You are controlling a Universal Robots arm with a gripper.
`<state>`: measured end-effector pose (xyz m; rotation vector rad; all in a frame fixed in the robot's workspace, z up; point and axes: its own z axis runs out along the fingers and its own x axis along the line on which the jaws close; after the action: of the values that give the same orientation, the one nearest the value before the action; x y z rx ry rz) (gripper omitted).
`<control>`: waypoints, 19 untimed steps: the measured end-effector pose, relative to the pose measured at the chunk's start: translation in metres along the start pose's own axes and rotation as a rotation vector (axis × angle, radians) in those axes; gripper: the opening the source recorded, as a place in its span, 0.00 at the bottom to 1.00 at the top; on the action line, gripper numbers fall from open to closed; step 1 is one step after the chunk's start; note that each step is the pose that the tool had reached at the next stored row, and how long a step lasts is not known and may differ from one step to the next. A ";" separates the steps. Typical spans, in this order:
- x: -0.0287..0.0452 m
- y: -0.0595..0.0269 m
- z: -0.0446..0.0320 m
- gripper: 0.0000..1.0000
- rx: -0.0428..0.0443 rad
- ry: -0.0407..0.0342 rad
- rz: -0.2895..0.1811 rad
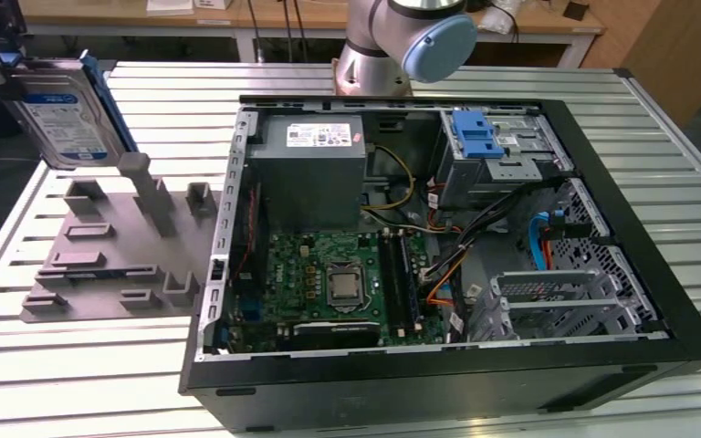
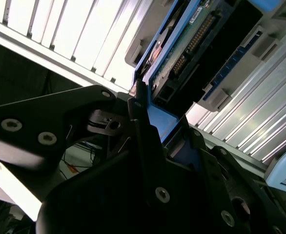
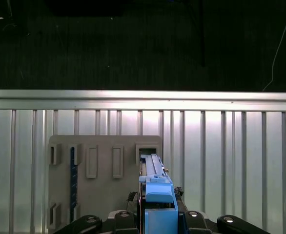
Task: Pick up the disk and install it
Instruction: 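Pick up the disk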
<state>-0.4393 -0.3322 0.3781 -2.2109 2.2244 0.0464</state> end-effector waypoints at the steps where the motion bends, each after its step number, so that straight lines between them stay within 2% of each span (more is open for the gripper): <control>1: 0.0000 0.0000 -0.0004 0.36 0.0001 -0.0001 0.000; 19: -0.0002 0.0002 -0.0093 0.36 0.0000 0.0000 0.000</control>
<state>-0.4393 -0.3321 0.3874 -2.2109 2.2244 0.0465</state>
